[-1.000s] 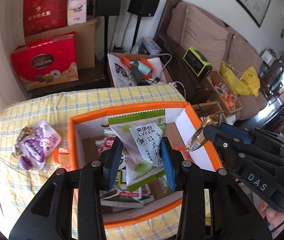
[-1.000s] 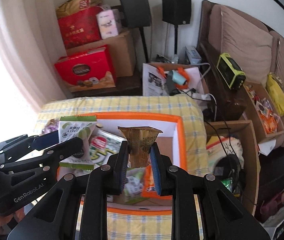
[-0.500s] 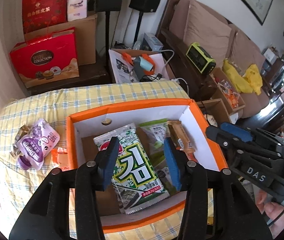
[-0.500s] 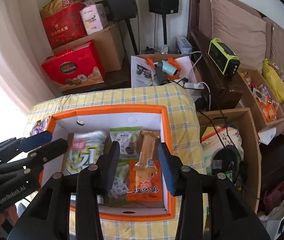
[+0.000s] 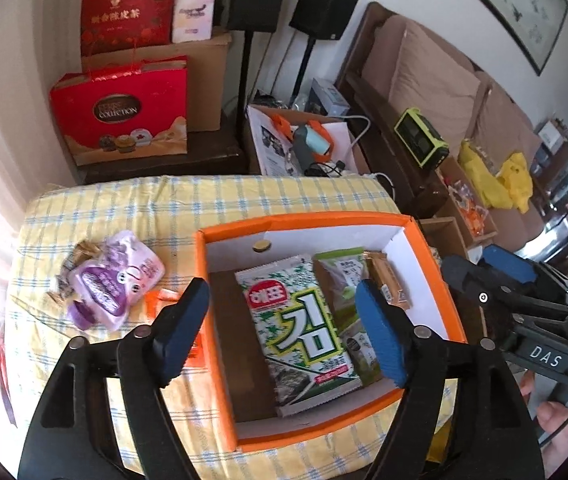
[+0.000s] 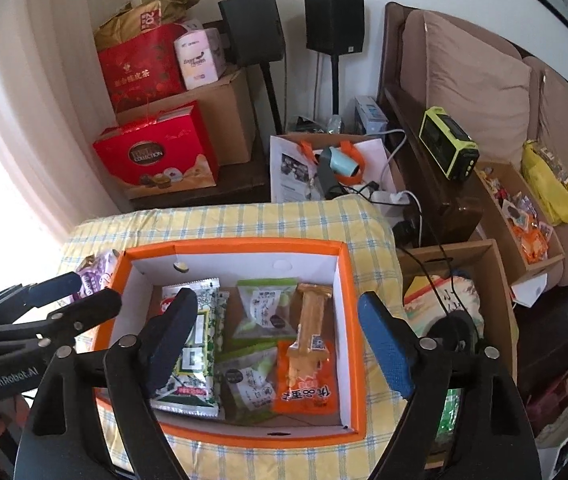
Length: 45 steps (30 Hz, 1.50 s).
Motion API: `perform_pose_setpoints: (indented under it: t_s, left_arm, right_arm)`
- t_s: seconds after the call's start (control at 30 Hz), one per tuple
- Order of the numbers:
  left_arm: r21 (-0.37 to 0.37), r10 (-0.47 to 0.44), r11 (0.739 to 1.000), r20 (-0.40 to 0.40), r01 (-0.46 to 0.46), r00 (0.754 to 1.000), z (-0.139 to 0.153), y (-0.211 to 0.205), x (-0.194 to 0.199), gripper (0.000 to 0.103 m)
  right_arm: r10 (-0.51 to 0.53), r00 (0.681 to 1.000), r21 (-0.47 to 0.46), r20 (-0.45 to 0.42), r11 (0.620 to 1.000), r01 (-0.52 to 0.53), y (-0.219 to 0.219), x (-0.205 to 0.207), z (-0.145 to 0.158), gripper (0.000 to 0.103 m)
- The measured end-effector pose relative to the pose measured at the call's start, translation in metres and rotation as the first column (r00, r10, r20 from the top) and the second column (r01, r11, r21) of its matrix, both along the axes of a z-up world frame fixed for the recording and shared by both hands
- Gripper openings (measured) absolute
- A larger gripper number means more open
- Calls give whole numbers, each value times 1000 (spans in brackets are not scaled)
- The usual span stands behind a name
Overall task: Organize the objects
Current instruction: 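Withdraw both tools from the box toward the remaining snacks, then grasp the orange candy packet with the left tool and lift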
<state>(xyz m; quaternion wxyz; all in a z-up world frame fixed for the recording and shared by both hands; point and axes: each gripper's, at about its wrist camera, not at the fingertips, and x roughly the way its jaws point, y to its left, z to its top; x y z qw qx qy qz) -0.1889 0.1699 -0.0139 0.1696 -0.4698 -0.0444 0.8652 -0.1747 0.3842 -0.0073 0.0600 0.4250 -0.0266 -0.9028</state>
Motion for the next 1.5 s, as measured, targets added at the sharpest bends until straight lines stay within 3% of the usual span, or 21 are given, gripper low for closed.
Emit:
perform_pose_setpoints:
  t_s: [0.1, 0.2, 0.37, 1.0, 1.17, 1.37, 1.5]
  left_arm:
    - [-1, 23, 1000, -36, -24, 999, 6, -12, 2, 96]
    - [6, 39, 999, -50, -39, 998, 10, -23, 2, 103]
    - [-51, 40, 998, -76, -44, 996, 13, -33, 7, 103]
    - [-93, 118, 987, -107, -128, 987, 21, -109, 13, 103]
    - [-74, 135, 987, -66, -140, 989, 7, -136, 9, 103]
    - [-39, 132, 990, 8, -132, 991, -30, -149, 8, 102]
    - [10, 130, 991, 90, -131, 987, -60, -153, 7, 91]
  right_arm:
    - [7, 1000, 1, -3, 1000, -7, -4, 1, 1, 103]
    - [14, 1000, 1, -3, 1000, -14, -10, 2, 2, 103]
    - [37, 999, 8, -10, 999, -37, -25, 4, 7, 103]
    - [127, 992, -7, -20, 992, -127, -87, 1, 18, 103]
    - [152, 988, -16, -16, 988, -152, -102, -1, 15, 103]
    - [189, 982, -24, -8, 982, -189, -120, -3, 6, 103]
    - [196, 981, -30, -1, 980, -196, -124, -3, -2, 103]
